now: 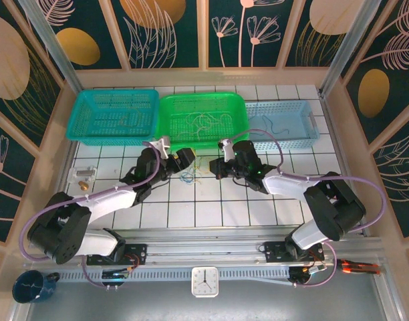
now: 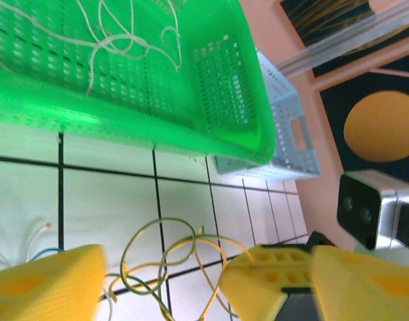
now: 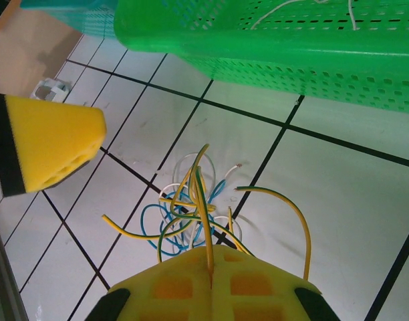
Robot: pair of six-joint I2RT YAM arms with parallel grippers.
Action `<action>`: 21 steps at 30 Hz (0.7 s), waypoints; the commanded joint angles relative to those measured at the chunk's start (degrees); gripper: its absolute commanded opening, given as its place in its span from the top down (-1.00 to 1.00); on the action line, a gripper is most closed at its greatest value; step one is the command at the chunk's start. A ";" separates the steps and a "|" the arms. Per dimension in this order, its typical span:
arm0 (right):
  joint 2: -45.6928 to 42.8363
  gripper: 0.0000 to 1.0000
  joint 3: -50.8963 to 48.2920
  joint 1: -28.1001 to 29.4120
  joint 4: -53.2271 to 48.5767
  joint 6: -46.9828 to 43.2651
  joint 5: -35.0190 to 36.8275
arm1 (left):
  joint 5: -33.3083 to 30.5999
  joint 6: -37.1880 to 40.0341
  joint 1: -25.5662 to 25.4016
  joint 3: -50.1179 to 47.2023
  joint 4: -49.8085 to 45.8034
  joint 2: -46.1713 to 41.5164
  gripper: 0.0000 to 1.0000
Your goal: Untangle the cables
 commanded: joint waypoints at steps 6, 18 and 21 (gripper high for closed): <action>1.30 1.00 -0.69 0.41 2.42 1.22 -1.17 | -2.80 3.28 -3.71 1.10 1.11 3.98 0.14; 1.48 1.00 -1.12 0.41 3.36 1.58 -1.43 | -3.27 3.91 -4.92 3.13 1.61 7.73 0.38; 1.30 1.00 -1.21 0.41 3.38 1.58 -1.43 | -3.10 3.99 -5.00 3.73 1.70 8.43 0.49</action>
